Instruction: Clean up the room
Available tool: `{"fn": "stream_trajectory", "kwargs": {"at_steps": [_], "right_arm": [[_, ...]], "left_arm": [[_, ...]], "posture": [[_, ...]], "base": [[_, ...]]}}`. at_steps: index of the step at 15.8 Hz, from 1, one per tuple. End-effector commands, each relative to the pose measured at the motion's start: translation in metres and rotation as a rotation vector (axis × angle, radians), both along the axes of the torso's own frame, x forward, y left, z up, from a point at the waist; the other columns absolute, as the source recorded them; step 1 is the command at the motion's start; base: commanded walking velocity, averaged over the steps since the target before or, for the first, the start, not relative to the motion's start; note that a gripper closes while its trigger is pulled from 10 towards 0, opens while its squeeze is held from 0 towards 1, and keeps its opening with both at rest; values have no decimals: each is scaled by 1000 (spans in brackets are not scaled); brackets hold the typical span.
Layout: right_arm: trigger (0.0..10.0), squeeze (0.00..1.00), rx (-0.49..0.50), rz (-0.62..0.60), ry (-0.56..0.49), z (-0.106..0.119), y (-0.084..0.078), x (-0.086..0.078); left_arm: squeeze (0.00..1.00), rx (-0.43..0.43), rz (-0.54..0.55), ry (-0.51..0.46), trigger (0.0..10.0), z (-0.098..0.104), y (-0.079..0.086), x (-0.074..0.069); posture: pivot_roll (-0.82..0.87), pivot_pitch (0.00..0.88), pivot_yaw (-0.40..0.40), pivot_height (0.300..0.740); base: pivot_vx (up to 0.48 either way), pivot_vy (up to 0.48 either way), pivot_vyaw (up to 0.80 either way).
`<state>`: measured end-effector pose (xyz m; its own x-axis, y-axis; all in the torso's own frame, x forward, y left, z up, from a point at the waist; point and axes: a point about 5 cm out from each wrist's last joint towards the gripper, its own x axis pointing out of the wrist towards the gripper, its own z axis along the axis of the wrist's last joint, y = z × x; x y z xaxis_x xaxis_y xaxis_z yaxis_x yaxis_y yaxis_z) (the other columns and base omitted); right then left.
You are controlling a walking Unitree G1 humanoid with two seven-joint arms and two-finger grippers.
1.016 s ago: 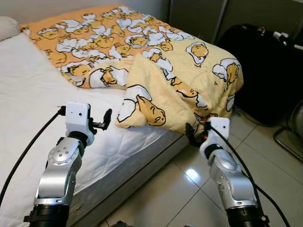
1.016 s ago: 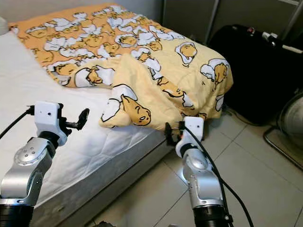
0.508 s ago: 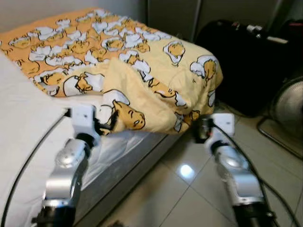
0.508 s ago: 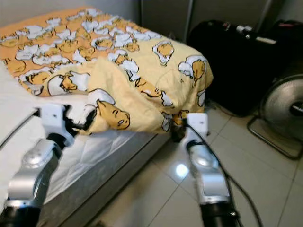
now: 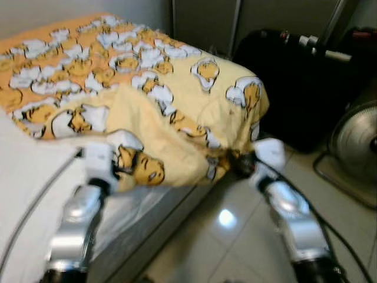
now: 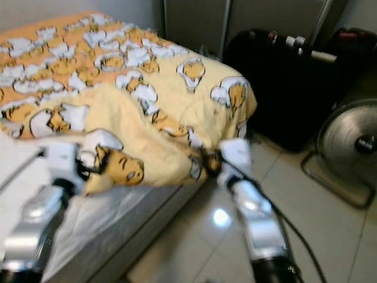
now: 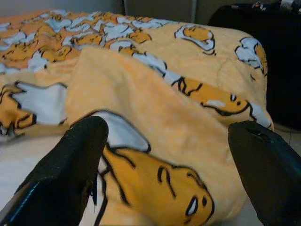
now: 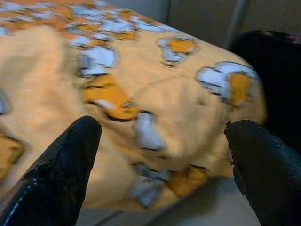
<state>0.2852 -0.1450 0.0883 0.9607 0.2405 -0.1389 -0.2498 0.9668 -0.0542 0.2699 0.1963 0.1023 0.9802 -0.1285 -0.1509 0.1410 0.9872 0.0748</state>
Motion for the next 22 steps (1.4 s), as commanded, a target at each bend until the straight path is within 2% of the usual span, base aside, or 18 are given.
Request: {"fn": "stream_trajectory", "kwargs": {"at_steps": [1, 5, 6, 7, 8, 10, 12, 13, 14, 16, 17, 18, 22], "right_arm": [[10000, 0, 6, 75, -35, 7, 14, 1], [10000, 0, 13, 130, -30, 6, 16, -6], [10000, 0, 14, 145, -31, 7, 15, -9], [10000, 0, -1, 182, -35, 9, 15, -10], [10000, 0, -4, 207, -35, 10, 16, -11], [10000, 0, -20, 310, -15, 12, 17, -14], [10000, 0, -37, 362, -6, 13, 16, -16], [10000, 0, -68, 423, 5, 15, 13, -17], [10000, 0, -74, 433, 7, 16, 13, -18], [10000, 0, -95, 486, 20, 18, 10, -20], [10000, 0, -103, 519, 28, 19, 9, -22], [10000, 0, -112, 552, 34, 22, 10, -25], [10000, 0, -124, 593, 47, 27, 9, -28]], "left_arm": [[43, 30, 38, -12, 10000, 4, 13, 0], [16, 39, 54, 20, 10000, -2, 20, 2], [27, 46, 60, 46, 10000, -5, 23, 6], [1000, 50, 50, 103, 10000, -10, 27, 13], [1000, 59, 37, 115, 10000, -12, 29, 18], [1000, 148, -27, 200, 10000, -19, 38, 33], [1000, 171, -43, 248, 10000, -21, 41, 40], [1000, 231, -65, 342, 10000, -32, 45, 49], [1000, 248, -71, 357, 10000, -34, 45, 50], [0, 215, -90, 424, 10000, -45, 44, 53], [0, 187, -90, 470, 10000, -51, 44, 51], [0, 203, -97, 521, 10000, -59, 45, 48], [0, 256, -65, 615, 10000, -72, 52, 41]], "posture": [[13, 0, 6, 740], [-15, 0, 22, 740], [-20, 0, 23, 740], [-27, 0, 25, 740], [-30, 0, 25, 740], [-43, 0, 26, 740], [-49, 0, 29, 740], [-63, 0, 36, 740], [-63, 0, 36, 740], [-75, 0, 42, 740], [-88, 0, 50, 740], [-98, 0, 55, 740], [-111, 38, 44, 740]], "base": [[360, 0, 0], [0, 0, 0], [0, 0, 0], [0, 0, 0], [0, 0, 0], [0, 0, 0], [0, 0, 0], [0, 0, 0], [0, 0, 0], [0, 0, 0], [0, 0, 0], [0, 0, 0], [0, 0, 0]]}}
